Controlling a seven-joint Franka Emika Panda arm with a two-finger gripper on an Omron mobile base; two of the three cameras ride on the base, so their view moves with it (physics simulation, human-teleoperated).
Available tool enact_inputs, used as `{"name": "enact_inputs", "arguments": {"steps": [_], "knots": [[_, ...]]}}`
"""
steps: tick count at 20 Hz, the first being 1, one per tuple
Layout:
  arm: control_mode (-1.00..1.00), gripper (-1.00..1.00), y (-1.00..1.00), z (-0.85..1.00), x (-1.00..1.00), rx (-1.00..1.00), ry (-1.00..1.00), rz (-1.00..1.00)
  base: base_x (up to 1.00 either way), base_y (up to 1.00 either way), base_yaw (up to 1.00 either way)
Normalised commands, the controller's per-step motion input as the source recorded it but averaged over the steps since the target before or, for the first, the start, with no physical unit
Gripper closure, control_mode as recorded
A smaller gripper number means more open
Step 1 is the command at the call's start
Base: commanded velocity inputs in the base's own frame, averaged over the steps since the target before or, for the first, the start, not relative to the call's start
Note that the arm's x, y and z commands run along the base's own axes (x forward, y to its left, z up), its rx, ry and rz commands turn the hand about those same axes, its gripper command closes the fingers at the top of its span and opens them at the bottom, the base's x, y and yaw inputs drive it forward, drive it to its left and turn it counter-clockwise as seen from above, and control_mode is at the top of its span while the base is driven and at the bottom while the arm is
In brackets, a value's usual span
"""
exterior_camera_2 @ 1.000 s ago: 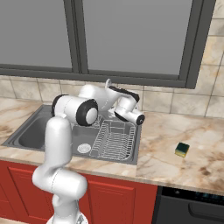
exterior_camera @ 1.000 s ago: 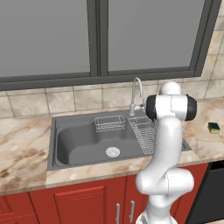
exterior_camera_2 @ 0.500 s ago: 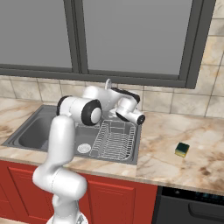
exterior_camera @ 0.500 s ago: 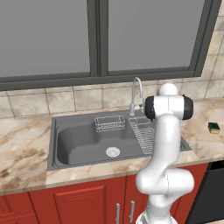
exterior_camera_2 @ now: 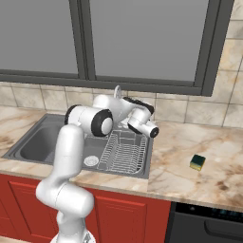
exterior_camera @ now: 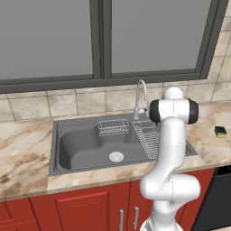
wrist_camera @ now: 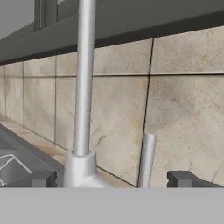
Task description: Soak the sponge with water for a few seconds and then drop it inside the sink.
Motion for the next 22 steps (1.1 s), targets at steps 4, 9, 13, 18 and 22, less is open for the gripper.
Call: {"name": "enact_inputs", "arguments": {"steps": [4, 9, 13, 18, 22], "knots": [[-1.0, -1.0, -0.01, -0.01, 0.03, 0.05, 0.0, 0.0, 0.0, 0.0, 0.0], [-1.0, -1.0, 0.0, 0.0, 0.13, 0.02, 0.0, 0.0, 0.0, 0.0, 0.0], [-1.0, -1.0, 0.0, -0.07, 0.19, 0.01, 0.0, 0.0, 0.0, 0.0, 0.0], [-1.0, -1.0, 0.0, -0.13, 0.2, 0.03, 0.0, -0.01, 0.0, 0.0, 0.0], [-1.0, -1.0, 0.0, -0.16, 0.2, 0.04, 0.0, -0.01, 0.0, 0.0, 0.0]]}}
